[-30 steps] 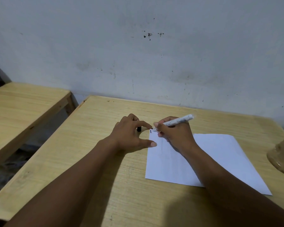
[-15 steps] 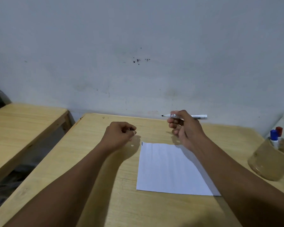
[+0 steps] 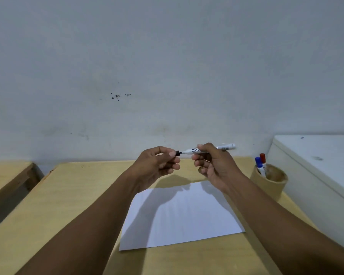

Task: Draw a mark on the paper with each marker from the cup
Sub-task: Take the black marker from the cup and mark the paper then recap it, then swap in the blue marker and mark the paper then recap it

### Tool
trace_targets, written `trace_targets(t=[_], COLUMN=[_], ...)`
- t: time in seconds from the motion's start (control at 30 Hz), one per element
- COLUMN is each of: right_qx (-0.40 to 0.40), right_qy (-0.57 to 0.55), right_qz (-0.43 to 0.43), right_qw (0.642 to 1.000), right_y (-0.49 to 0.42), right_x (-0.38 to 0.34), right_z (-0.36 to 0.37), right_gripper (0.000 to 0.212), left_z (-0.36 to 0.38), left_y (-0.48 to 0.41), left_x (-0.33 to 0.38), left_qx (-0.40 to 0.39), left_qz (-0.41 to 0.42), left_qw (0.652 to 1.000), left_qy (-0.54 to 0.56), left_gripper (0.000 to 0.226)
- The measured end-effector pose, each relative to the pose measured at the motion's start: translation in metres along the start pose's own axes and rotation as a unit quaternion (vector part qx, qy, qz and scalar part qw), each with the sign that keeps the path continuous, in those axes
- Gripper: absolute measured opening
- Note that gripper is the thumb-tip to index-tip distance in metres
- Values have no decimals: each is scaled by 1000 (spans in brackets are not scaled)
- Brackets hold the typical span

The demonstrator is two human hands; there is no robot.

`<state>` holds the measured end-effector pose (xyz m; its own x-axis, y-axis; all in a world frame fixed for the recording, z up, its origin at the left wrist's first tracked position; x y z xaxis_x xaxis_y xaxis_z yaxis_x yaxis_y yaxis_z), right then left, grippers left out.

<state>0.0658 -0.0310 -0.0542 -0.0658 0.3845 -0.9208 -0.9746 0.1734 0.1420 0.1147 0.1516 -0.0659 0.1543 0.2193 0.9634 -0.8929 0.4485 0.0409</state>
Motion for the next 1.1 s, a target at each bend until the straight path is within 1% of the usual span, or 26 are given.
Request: trace_targets(t=[0.1,0.3,0.37,0.43,0.5,0.53,0.6,0.7,0.8,0.9,1.0,1.03,1.1], right_qx=[2,9,6,20,80,123,198,249,256,245,246,246,244], right_qy=[9,-20,20,81,103,99,115,208,275,293,295,295,294], right_qz=[-18,-34,-23,-12,-8,-10,-21,-36,-45,-54,-60,-62,-65], right_qw=[1000,999,1000,996,991,987,973,945,926,922,921,921,922], right_y=[4,13,18,26,33,37,46,57,59,56,54,54,53], right_x=[-6,-19,-31,-48,-66,-74,-86,-93,-89,-79,-74,-73,-74], right_z=[-13,-33,-43,-61,-88,-105,-137,-169,-183,-192,-198,-199,-200], right_gripper=[13,14,21,38,54,56,52,38,28,25,23,23,21], left_z=[23,61,73,87,99,105,118,140,164,185,204,208,211], left_y=[-7,-19,-23,-27,-32,-35,-39,-43,-48,-55,-54,-55,-60], left_x=[-3,-1,2,9,19,25,35,40,34,19,7,4,0], left_qx=[-16,-13,-27,-40,-38,-37,-47,-76,-91,-106,-118,-113,-82], left_qz=[2,30,37,47,62,70,84,101,118,126,128,130,130], left_qw=[1000,999,998,995,993,990,982,964,943,924,892,884,880], left_qy=[-11,-34,-54,-77,-97,-115,-164,-235,-299,-346,-418,-435,-449], left_gripper=[8,11,12,12,11,10,8,10,11,15,28,30,28])
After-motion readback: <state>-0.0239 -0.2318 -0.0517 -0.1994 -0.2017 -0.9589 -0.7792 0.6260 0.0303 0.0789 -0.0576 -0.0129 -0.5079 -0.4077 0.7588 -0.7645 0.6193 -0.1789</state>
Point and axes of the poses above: each hand's wrist, its own y-axis away from the middle knuckle, its own z-axis out of the palm, x = y × z, the point moved 4 cm from there along -y, towards the middle knuckle
